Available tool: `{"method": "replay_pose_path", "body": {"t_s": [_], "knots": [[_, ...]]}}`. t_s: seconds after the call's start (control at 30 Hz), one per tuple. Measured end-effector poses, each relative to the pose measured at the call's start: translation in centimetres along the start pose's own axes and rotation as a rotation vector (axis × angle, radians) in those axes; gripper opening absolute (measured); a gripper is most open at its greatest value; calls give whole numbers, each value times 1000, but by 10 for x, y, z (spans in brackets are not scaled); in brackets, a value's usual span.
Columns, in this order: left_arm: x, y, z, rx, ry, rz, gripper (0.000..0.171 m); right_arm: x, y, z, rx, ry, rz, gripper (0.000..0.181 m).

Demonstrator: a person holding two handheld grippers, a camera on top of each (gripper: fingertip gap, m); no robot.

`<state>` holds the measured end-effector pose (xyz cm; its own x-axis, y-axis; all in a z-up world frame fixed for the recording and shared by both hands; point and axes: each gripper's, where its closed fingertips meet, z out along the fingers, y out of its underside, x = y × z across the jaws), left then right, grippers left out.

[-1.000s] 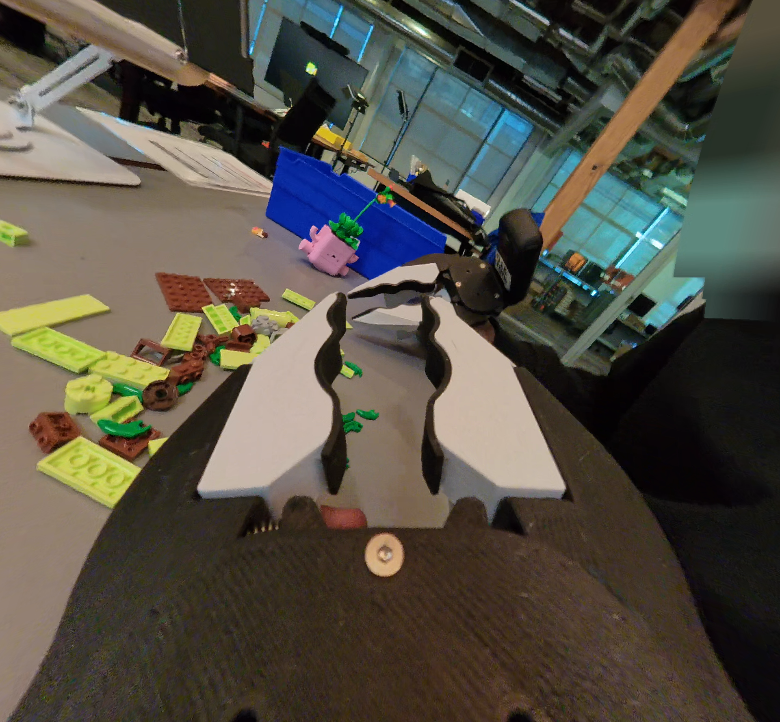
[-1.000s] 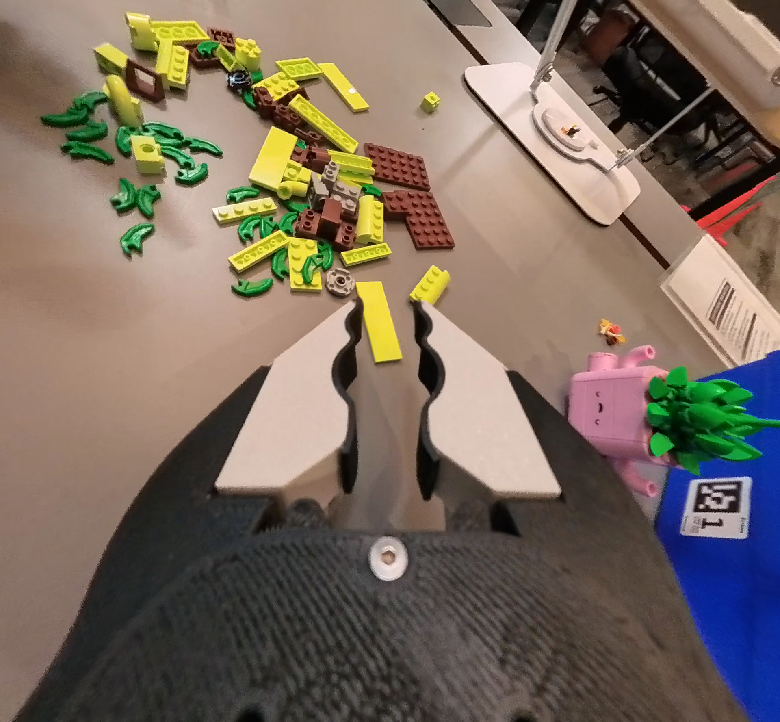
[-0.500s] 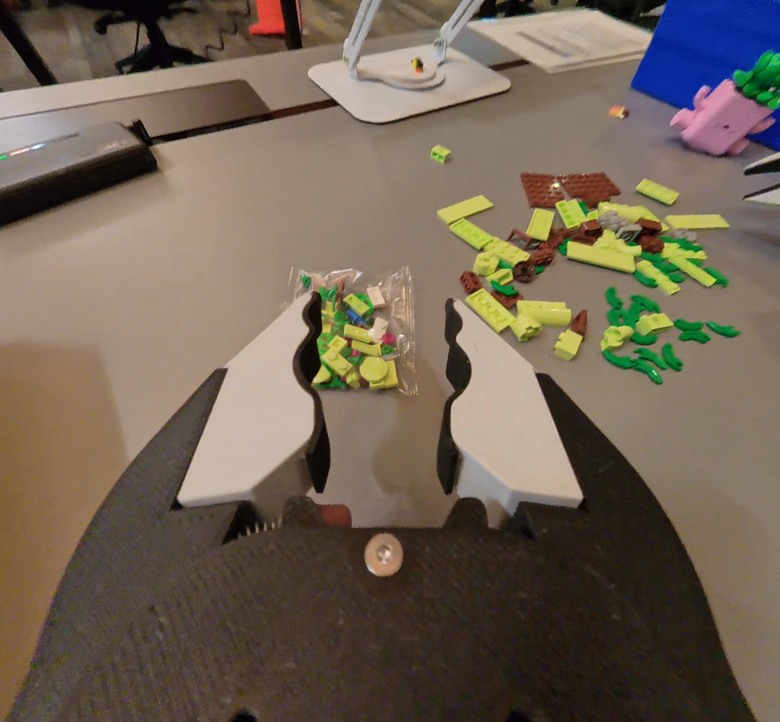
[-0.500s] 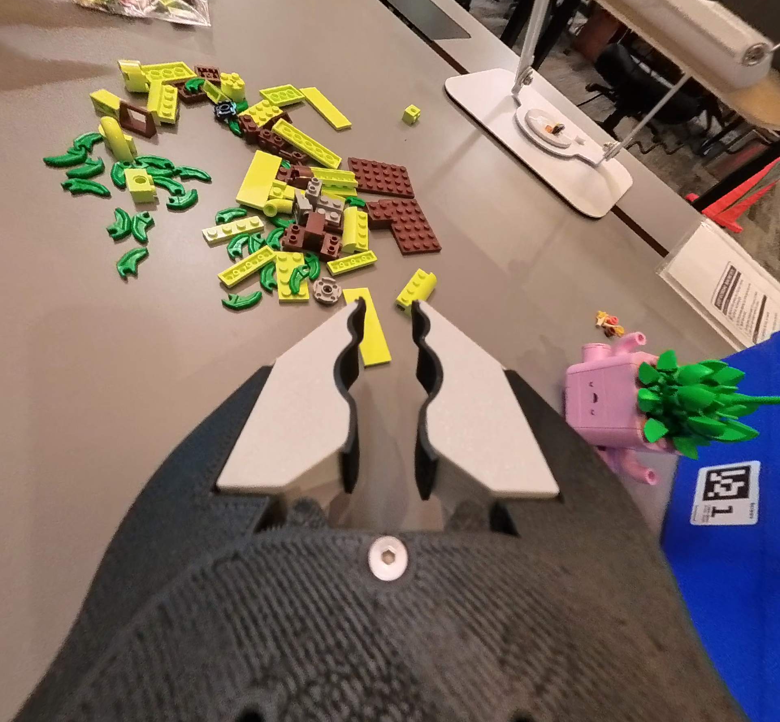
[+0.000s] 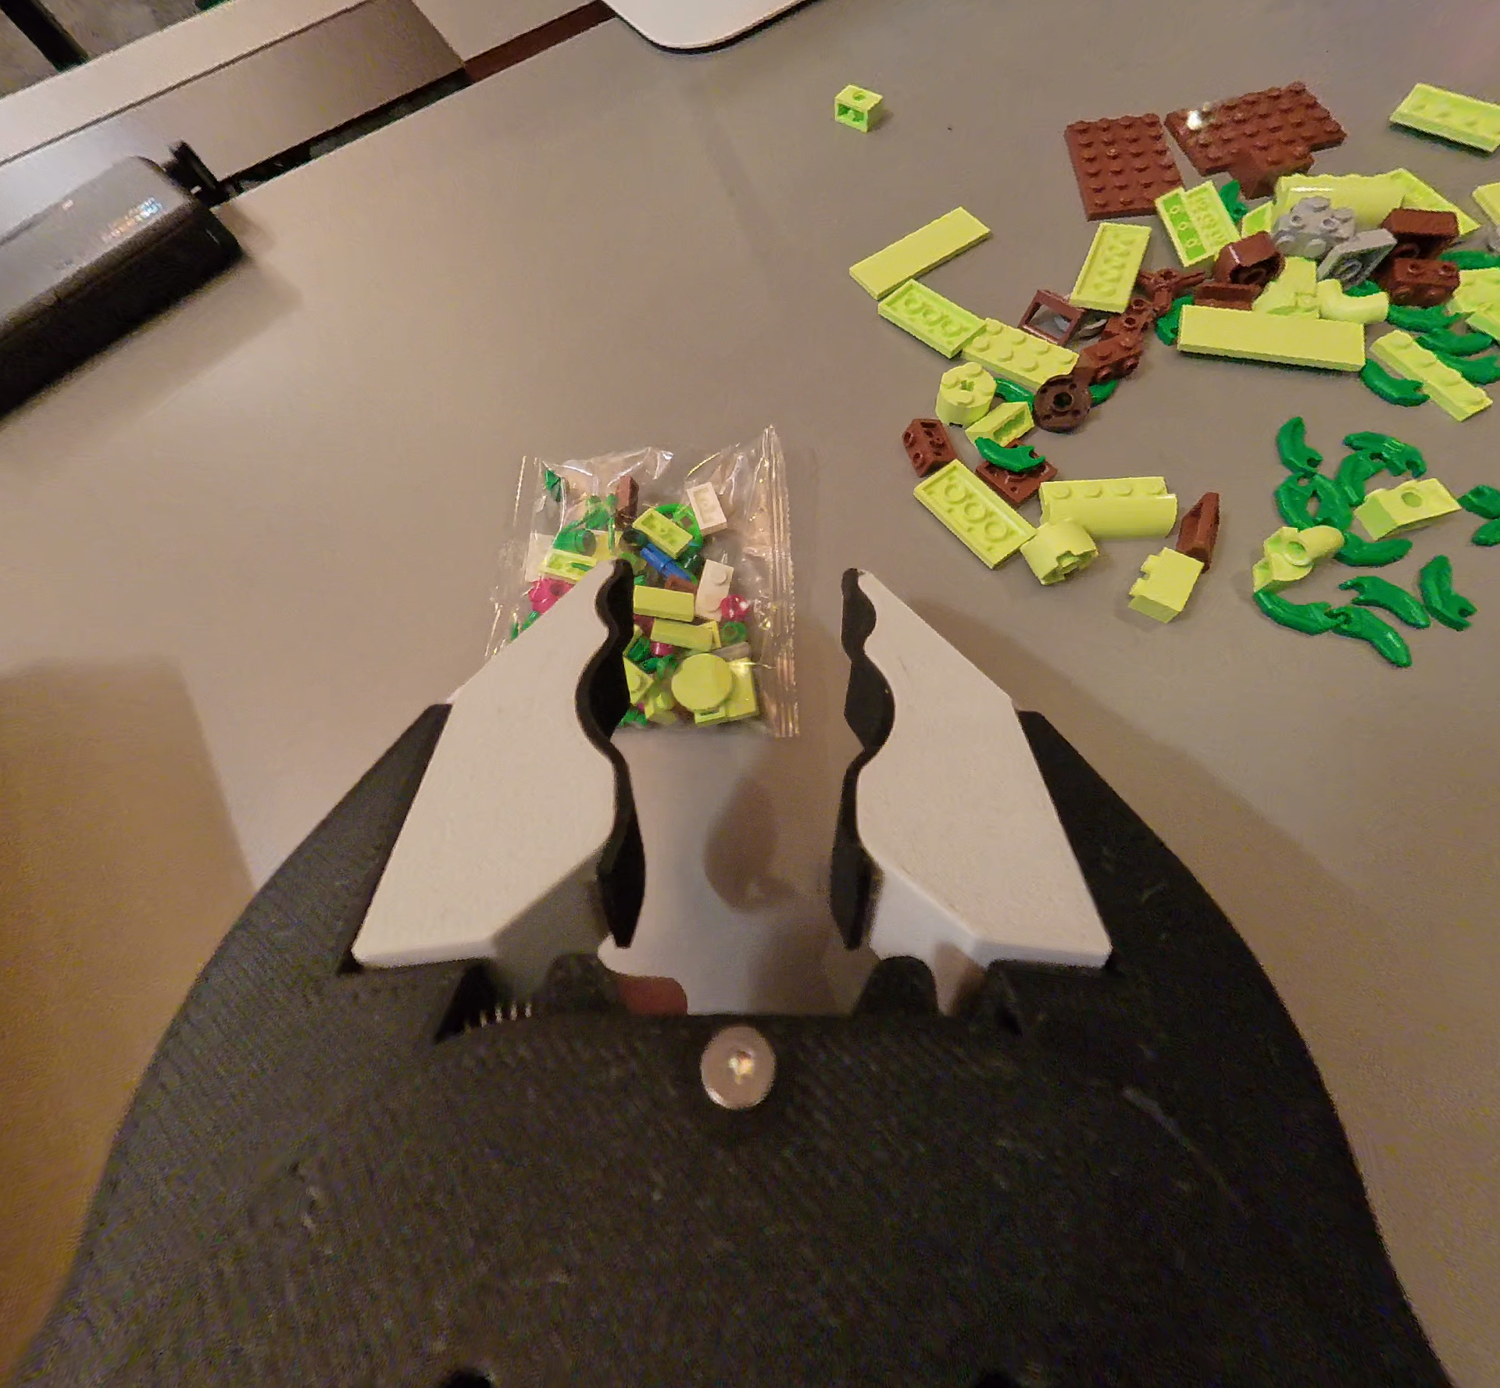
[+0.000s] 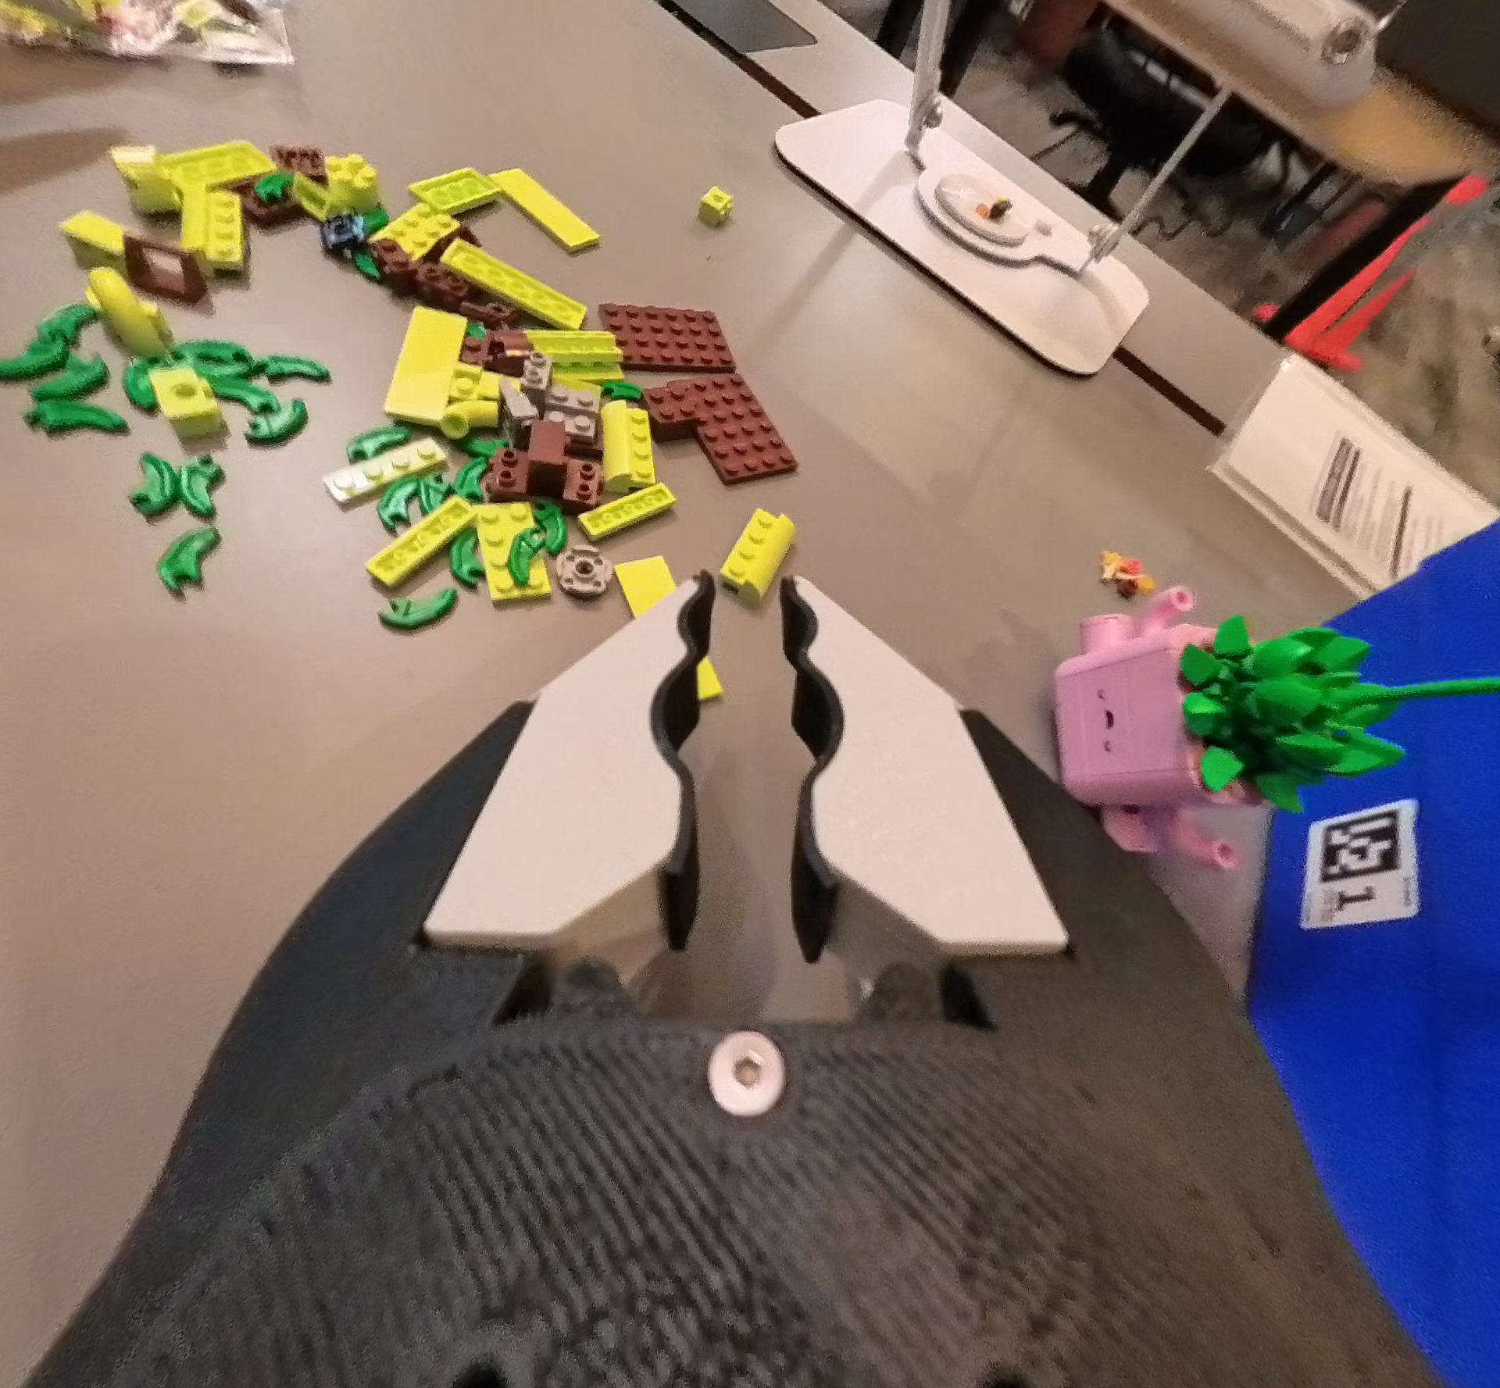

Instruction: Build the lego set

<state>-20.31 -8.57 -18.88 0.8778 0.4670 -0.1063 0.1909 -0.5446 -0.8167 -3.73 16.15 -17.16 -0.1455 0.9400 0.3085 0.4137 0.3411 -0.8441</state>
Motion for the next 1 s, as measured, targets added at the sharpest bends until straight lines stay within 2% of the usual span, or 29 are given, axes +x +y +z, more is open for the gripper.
{"method": "replay_pose_path", "body": {"t_s": [0.07,0.17,0.23,0.3,0.37,0.4,0.5,0.6,0.67,0.77,1.0], "knots": [[-3,-1,-1,10,-3,-28,47,-4,-11,2,9,-30,83,16],[-9,-9,-3,66,-10,-50,43,-21,-49,16,86,-157,201,16],[-32,-24,0,134,-109,-84,38,-26,-75,40,112,-214,219,11],[-32,-42,10,196,-73,-143,37,-24,-91,78,78,-231,215,9],[-16,-52,23,195,15,-156,36,-20,-100,119,15,-241,204,14],[-10,-49,28,161,25,-111,35,-16,-102,138,-14,-232,204,15],[-13,-43,27,131,-81,41,24,-10,-102,184,-89,-212,245,14],[-7,-47,17,184,-47,38,23,-7,-95,213,-170,-202,297,15],[-10,-47,16,195,-20,3,23,-8,-89,224,-225,-207,343,16],[-28,-43,18,173,-62,-11,21,-9,-90,226,-249,-217,404,15],[-28,-52,13,226,-17,-68,20,-21,-86,227,-316,-249,368,8]]}}
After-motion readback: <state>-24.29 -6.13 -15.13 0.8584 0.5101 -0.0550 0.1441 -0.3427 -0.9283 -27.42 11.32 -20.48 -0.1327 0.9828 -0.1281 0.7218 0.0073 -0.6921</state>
